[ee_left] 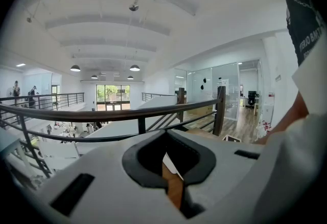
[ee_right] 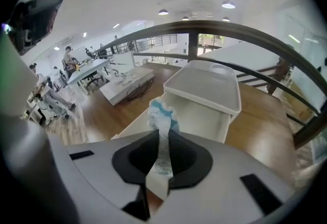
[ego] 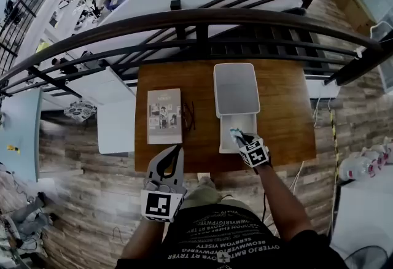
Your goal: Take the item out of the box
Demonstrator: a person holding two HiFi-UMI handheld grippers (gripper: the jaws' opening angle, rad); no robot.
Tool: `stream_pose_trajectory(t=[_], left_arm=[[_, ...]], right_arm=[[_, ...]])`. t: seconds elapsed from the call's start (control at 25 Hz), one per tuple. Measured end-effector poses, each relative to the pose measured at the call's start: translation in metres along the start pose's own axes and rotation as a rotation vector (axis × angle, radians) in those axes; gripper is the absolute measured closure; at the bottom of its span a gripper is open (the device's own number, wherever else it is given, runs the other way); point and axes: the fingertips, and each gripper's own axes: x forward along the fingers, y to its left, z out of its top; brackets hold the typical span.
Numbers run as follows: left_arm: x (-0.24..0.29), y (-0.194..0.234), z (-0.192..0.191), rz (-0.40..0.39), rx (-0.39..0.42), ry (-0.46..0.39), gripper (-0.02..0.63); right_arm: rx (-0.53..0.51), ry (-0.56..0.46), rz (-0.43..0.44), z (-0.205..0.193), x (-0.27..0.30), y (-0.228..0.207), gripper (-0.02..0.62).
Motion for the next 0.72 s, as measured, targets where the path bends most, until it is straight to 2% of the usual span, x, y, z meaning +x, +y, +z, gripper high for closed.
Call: stream_pose_trajectory(t=[0.28, 0.72], left_arm=[[-0.024, -0.029, 0.004, 0.006, 0.014, -0.011, 0.6], [-0.061, -0.078, 0.025, -0.001, 0.011, -0.09, 0.6]], right_arm=[[0.064, -0.113, -0.017, -0.013, -0.064, -0.002, 0.557], [0.073, -0.32, -0.056, -0.016, -0.179, 0.004, 0.558]])
